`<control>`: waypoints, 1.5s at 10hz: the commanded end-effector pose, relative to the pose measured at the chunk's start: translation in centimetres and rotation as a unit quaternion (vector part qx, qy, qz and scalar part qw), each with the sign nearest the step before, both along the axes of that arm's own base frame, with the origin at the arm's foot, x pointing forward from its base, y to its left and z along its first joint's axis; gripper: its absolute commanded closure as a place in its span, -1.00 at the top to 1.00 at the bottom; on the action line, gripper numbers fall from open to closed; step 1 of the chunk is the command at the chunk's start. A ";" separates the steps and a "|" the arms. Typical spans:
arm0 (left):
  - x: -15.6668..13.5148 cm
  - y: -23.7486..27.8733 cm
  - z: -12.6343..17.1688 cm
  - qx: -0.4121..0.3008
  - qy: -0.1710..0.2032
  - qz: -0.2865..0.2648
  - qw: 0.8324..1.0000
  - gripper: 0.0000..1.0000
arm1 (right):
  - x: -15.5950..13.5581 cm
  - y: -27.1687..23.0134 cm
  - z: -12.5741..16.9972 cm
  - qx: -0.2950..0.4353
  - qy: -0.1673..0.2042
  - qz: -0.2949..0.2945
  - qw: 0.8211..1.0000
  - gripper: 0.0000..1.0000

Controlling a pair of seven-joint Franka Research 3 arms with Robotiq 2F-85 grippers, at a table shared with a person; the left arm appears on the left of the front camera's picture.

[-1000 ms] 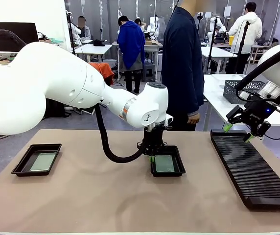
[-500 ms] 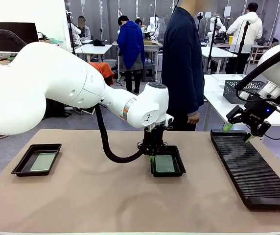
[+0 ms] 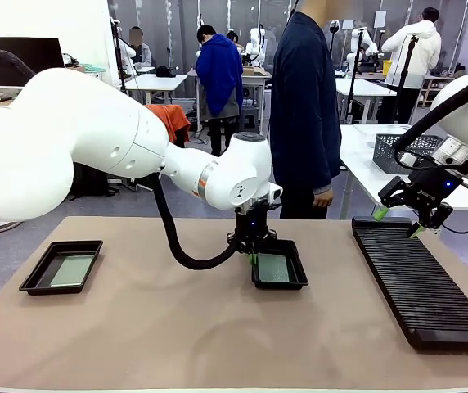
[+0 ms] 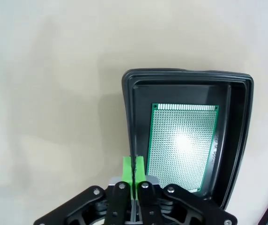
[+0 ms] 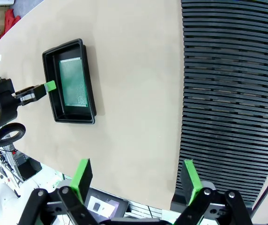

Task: Inspect and transfer BCBs to ESD trays.
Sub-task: Pick up the ESD tray and place it on the left side of the table.

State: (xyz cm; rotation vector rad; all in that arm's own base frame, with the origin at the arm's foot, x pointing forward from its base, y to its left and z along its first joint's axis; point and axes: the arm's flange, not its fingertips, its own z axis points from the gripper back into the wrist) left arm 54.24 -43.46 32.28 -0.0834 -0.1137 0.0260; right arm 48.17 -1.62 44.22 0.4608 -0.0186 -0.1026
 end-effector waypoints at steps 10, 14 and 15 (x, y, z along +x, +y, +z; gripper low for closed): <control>2.2 10.1 0.1 -0.197 -0.002 -0.039 0.980 -0.95 | -0.2 0.2 0.0 -0.003 -0.004 -0.014 1.000 1.00; 2.2 18.6 3.6 -0.220 0.003 -0.037 0.975 -0.95 | -0.2 0.2 0.0 -0.003 -0.004 -0.014 1.000 1.00; 2.2 20.8 4.4 -0.219 0.000 -0.044 0.975 -0.95 | -0.2 0.2 0.0 -0.003 -0.004 -0.014 1.000 1.00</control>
